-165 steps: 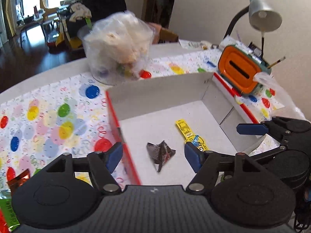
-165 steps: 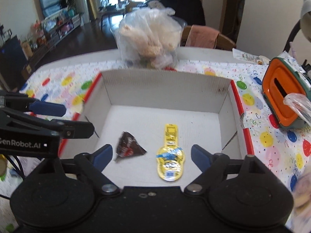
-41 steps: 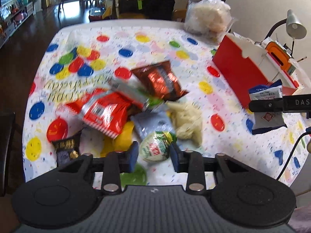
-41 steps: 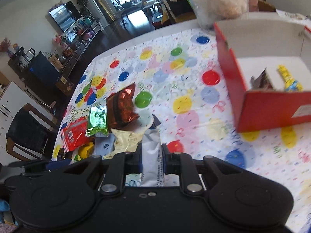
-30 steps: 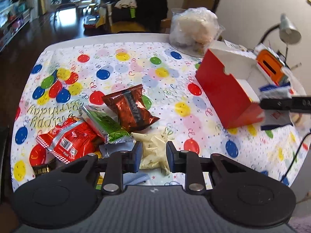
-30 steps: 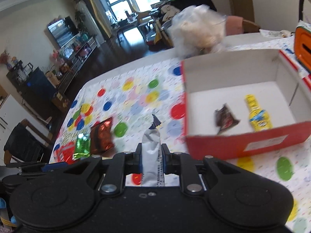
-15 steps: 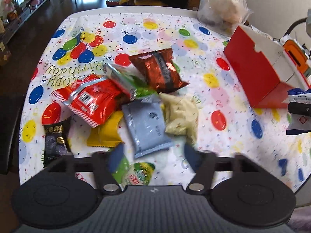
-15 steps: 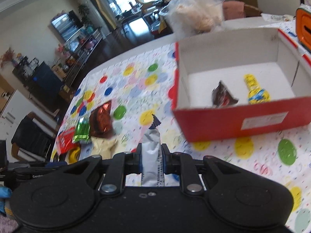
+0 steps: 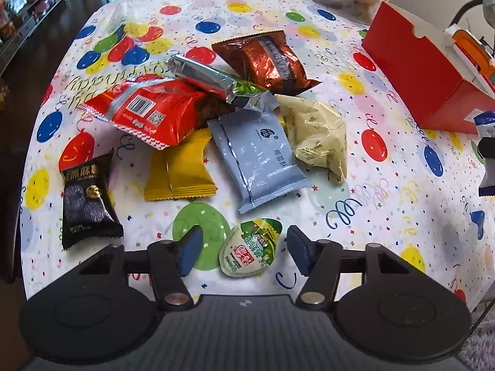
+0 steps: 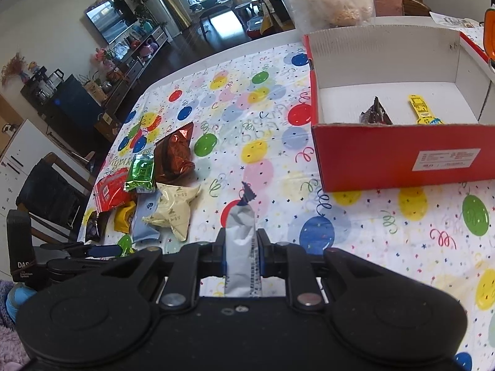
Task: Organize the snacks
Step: 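Grasp the white wrapped pastry with the right tool while the left tool grasps the green egg candy, then lower both held snacks into the red box and open both tools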
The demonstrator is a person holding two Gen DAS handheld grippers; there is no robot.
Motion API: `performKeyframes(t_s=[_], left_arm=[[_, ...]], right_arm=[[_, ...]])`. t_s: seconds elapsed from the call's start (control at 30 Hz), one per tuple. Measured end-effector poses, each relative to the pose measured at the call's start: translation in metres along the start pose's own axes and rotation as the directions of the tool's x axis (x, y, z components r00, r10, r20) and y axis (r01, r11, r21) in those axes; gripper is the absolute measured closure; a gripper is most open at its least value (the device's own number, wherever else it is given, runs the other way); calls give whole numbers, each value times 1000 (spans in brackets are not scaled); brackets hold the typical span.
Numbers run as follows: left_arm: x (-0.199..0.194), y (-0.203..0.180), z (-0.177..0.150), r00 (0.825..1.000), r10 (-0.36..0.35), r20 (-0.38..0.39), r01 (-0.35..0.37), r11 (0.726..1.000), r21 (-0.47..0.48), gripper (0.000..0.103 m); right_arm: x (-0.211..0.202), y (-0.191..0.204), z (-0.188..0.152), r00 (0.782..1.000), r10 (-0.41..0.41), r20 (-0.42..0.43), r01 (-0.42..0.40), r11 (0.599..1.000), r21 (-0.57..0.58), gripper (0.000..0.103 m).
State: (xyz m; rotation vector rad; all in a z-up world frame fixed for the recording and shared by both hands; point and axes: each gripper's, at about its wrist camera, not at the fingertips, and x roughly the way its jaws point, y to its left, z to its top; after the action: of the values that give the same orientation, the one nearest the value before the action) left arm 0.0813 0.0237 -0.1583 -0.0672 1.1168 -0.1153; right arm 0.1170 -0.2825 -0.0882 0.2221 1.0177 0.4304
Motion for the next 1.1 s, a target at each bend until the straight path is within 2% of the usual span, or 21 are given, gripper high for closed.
performKeyframes(t_s=[0.1,0.33,0.6,0.9,1.1], left_arm=[[-1,-3,-1,1000,2,8,-2,1000,26,69],[-6,0,1,1000,-2,22,2,1000,12,71],[-35,-16,28,993,-68,97,67,998,13,71],[-51,-87,86,973,-172,156,157,982,102,71],[-45,-155,132,957,-227,179,196,964,178,71]], right_arm=[[-1,3,-2,1000,-8,8,8,1000,2,87],[-6,6,-1,999,-27,32,26,1000,4,87],[-25,-9,16,993,-50,109,46,998,37,87],[-53,-58,60,969,-124,214,116,992,51,87],[-52,-106,87,956,-191,224,184,981,56,87]])
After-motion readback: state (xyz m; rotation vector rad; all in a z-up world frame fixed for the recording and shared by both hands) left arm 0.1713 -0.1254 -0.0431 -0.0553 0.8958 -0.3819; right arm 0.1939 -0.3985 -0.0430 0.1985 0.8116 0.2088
